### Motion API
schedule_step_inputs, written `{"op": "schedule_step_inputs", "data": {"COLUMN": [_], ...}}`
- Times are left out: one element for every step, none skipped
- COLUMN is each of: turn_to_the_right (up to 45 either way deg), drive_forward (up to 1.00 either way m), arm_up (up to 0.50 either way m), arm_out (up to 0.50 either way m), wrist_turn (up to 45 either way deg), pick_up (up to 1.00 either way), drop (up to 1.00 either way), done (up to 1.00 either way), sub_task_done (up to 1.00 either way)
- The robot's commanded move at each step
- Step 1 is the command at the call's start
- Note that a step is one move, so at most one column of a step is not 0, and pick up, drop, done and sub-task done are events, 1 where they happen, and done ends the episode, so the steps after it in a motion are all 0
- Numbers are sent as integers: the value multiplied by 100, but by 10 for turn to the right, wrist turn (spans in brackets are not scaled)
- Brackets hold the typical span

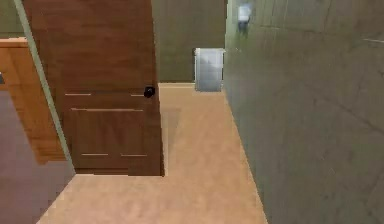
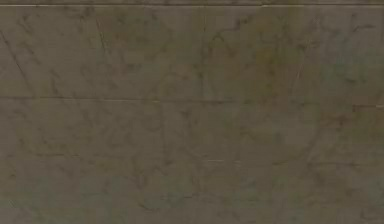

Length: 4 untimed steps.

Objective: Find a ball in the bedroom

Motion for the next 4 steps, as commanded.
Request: {"op": "schedule_step_inputs", "data": {"turn_to_the_right": [-450, -240, 0, 0], "drive_forward": [0, 0, 100, 65], "arm_up": [0, 0, 0, 0], "arm_out": [0, 0, 0, 0], "wrist_turn": [0, 0, 0, 0], "pick_up": [0, 0, 0, 0], "drop": [0, 0, 0, 0], "done": [0, 0, 0, 0], "sub_task_done": [0, 0, 0, 0]}}
